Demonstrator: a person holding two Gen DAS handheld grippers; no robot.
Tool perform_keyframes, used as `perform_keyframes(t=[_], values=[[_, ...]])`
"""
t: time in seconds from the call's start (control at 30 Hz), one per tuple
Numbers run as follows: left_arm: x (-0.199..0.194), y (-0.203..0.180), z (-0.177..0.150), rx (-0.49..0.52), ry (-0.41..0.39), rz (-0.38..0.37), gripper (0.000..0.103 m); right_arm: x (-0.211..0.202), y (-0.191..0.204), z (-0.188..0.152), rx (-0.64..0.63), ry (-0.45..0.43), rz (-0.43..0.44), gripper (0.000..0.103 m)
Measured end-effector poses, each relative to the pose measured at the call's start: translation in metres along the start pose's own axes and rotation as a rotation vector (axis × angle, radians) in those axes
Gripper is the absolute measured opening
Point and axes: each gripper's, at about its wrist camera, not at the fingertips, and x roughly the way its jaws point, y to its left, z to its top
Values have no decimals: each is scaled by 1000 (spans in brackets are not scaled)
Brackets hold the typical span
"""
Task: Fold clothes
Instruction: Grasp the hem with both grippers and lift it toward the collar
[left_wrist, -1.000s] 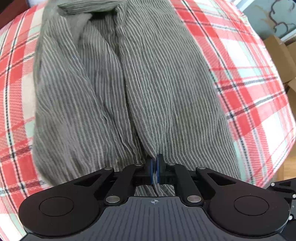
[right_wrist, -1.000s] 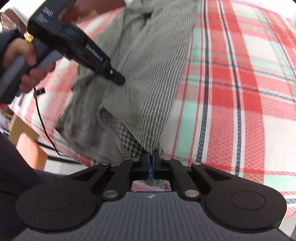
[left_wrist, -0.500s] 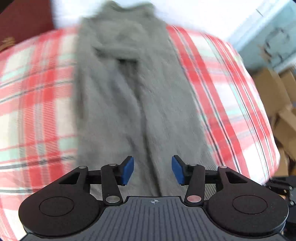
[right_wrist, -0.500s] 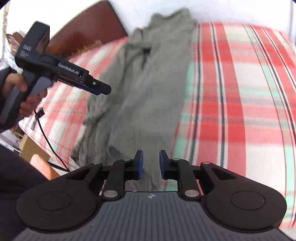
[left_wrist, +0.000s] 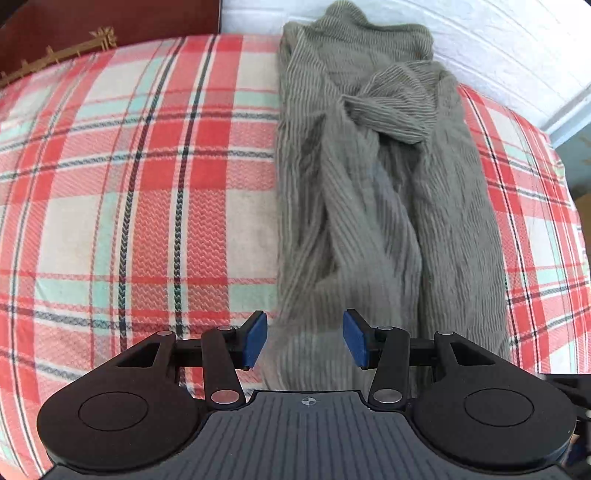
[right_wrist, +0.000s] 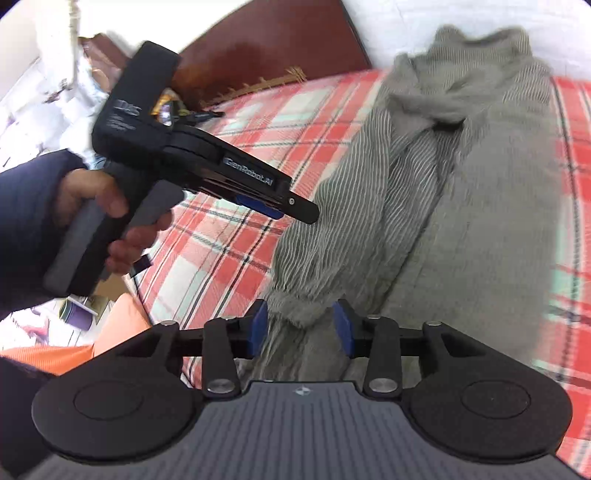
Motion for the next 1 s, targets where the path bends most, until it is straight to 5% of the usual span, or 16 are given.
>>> perform_keyframes(t=[0.17, 0.23, 0.47, 0.53, 0.73, 1.0], values=[[-1, 25, 2, 46, 40, -103, 62, 41, 0, 6, 139, 89, -101, 45], [1, 35, 4, 68, 72, -140, 62, 44, 1, 5, 178, 97, -104, 7], [3, 37, -2, 199, 181, -307, 64, -24, 11, -3, 341, -111, -14, 6], [4, 39, -6, 190, 205, -362, 72, -41, 11, -4, 391, -171, -2, 6], [13, 27, -13, 156, 264, -520, 75, -65, 0, -11, 526, -301, 75, 6], [44, 19, -19, -165, 290, -752, 75, -88, -16, -26, 617, -401, 157, 6]])
